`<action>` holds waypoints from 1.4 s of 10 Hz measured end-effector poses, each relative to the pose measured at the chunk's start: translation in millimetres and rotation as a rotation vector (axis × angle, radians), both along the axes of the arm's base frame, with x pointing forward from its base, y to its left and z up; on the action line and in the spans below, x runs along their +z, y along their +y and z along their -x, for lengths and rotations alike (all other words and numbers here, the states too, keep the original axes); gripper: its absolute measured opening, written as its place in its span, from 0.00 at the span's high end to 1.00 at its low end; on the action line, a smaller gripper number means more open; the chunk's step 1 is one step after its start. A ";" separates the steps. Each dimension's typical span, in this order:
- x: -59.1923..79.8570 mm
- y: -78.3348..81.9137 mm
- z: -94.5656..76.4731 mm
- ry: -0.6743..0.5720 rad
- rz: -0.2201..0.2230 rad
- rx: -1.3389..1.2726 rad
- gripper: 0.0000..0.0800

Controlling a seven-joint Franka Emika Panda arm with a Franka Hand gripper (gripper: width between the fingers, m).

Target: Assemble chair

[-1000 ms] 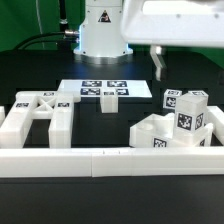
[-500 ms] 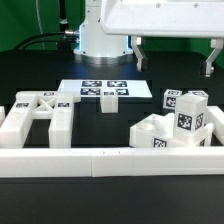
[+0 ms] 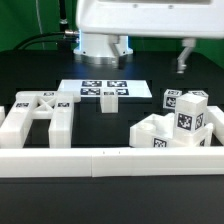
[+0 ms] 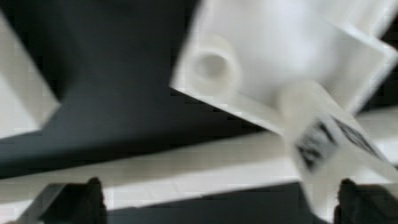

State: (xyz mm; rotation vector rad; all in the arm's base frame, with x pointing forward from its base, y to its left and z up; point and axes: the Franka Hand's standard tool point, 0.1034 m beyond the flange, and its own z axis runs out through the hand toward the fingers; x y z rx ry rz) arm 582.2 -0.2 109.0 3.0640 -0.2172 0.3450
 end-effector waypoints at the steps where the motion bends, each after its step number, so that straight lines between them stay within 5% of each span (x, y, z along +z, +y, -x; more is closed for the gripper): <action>1: -6.8 -15.4 5.2 -0.018 0.033 0.069 0.19; 6: -18.1 -18.7 14.9 0.005 0.033 0.068 0.19; 7: -22.0 -27.1 19.8 -0.023 0.064 0.121 0.19; 8: -37.0 -35.0 42.4 -0.005 0.081 0.134 0.19; 9: -46.6 -32.2 58.9 0.107 0.041 0.113 0.19; 14: -47.9 -21.1 65.8 0.410 -0.043 0.102 0.19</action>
Offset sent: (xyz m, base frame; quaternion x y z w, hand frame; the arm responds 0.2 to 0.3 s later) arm 0.0000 0.0000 0.0000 0.0000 0.0000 0.0000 1.0000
